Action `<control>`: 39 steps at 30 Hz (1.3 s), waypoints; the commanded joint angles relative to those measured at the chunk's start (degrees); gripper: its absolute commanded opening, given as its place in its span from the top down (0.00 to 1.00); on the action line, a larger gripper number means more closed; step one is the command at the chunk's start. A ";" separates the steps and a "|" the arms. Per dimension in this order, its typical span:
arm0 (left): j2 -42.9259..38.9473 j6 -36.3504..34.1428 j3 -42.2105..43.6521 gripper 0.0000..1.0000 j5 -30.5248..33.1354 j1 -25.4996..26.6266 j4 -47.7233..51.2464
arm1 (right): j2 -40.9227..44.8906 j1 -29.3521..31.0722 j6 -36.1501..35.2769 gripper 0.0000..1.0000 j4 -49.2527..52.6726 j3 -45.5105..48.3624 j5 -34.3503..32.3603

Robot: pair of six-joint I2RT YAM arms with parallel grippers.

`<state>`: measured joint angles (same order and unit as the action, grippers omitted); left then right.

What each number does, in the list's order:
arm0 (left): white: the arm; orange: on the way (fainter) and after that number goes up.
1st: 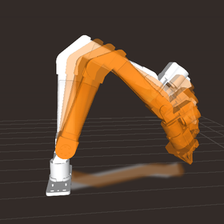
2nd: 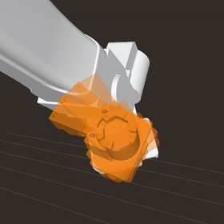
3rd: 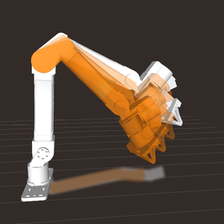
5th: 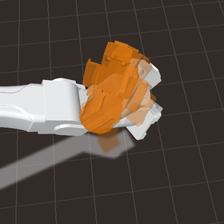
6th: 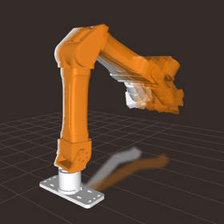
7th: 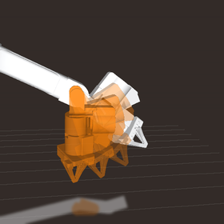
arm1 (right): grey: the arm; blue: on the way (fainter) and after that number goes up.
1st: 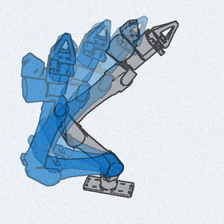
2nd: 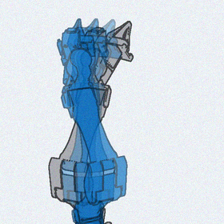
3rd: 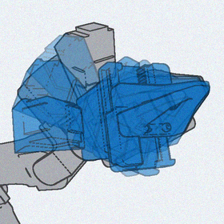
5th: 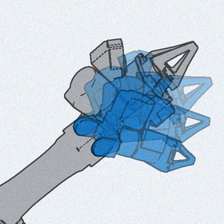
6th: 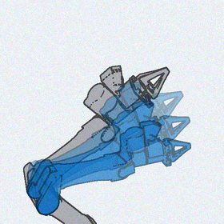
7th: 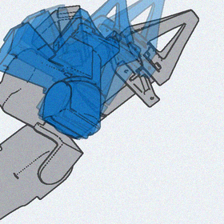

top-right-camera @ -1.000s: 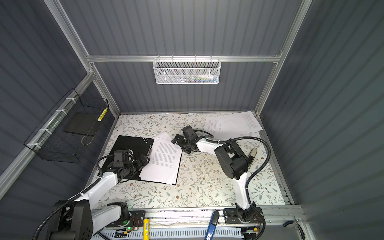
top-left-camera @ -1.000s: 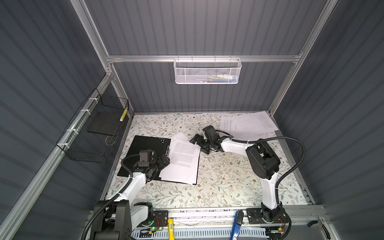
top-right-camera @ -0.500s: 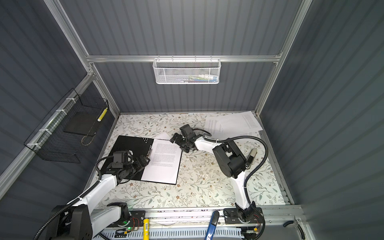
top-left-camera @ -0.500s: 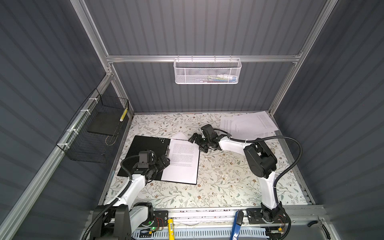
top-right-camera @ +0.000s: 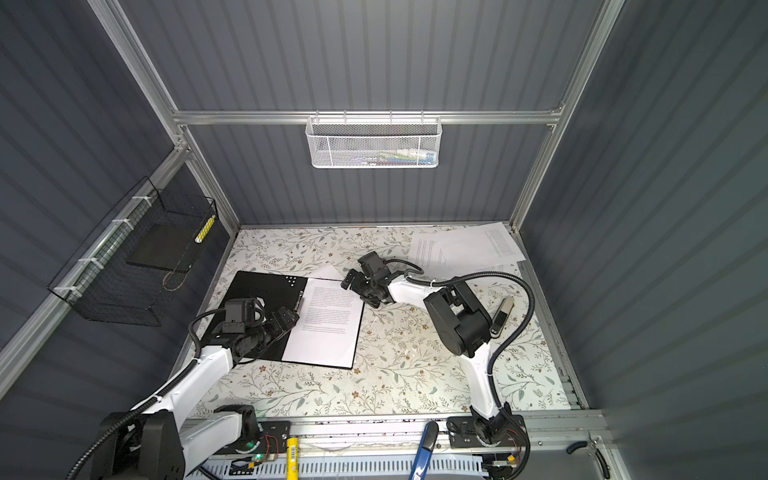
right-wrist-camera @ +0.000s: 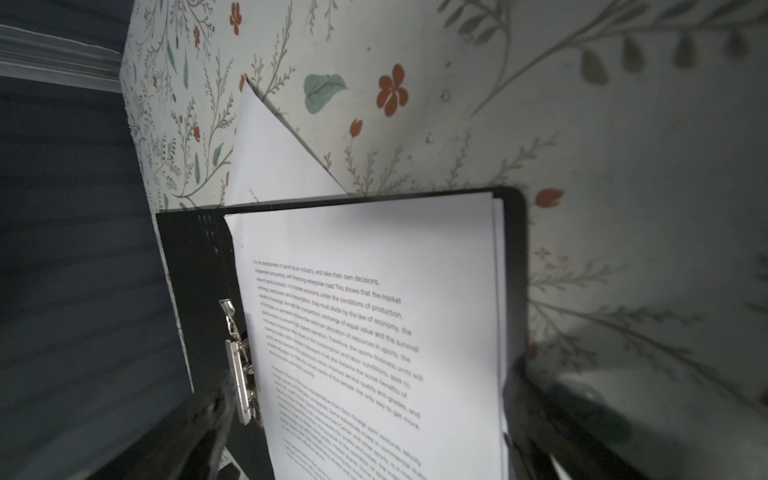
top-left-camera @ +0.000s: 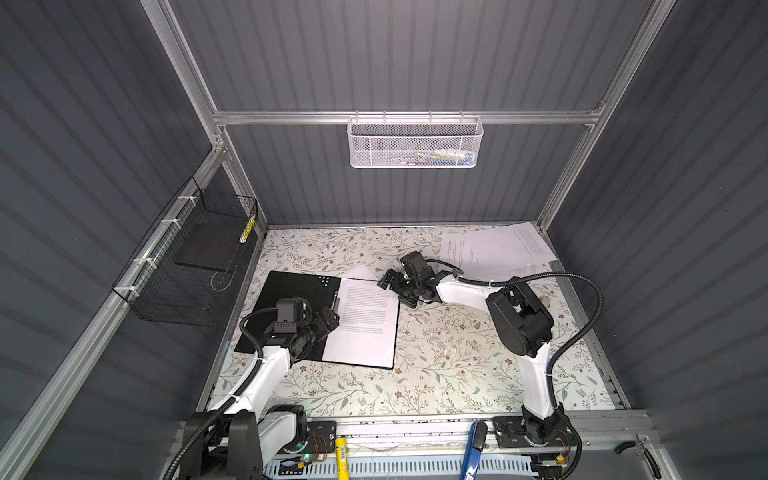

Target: Put the files into the folder

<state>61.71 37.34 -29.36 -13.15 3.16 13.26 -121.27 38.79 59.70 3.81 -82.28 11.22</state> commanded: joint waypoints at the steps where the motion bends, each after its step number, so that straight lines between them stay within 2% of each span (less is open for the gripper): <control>1: -2.19 -0.93 -4.28 0.00 -0.68 -0.35 2.98 | 2.60 0.13 -6.40 0.01 5.51 -1.66 -4.94; 4: -0.62 -3.37 -8.14 0.00 -2.16 -0.35 4.25 | 3.86 -0.02 -12.61 0.01 6.28 -1.47 -4.97; 6: 2.15 -4.07 -11.16 0.00 -4.51 -0.30 4.57 | 5.12 -0.14 -16.34 0.01 4.41 -0.10 -2.53; 9: 7.67 -3.46 -15.63 0.00 -9.37 -0.02 2.42 | 7.50 -0.20 -20.28 0.01 0.88 3.36 0.05; 11: 12.38 -3.77 -19.48 0.00 -9.98 1.74 1.72 | 8.71 -0.28 -21.82 0.01 -0.41 5.24 1.33; 16: 26.91 -6.05 -33.33 0.00 -6.96 9.20 2.79 | 11.24 -0.63 -23.29 0.01 -1.12 9.56 3.92; 25: 50.54 -6.19 -55.29 0.00 -6.19 11.07 5.07 | 22.91 -1.58 -24.10 0.01 -3.06 22.10 3.76; 30: 57.53 -7.75 -62.75 0.00 -3.74 11.25 8.65 | 28.98 -2.46 -24.62 0.01 -2.41 28.14 4.82; 39: 62.22 -8.57 -64.72 0.00 -3.96 11.78 9.20 | 34.78 -5.02 -23.65 0.01 -3.81 35.47 7.38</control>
<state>121.75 30.81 -91.48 -17.15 14.31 20.12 -87.99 34.28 36.12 0.67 -47.86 17.12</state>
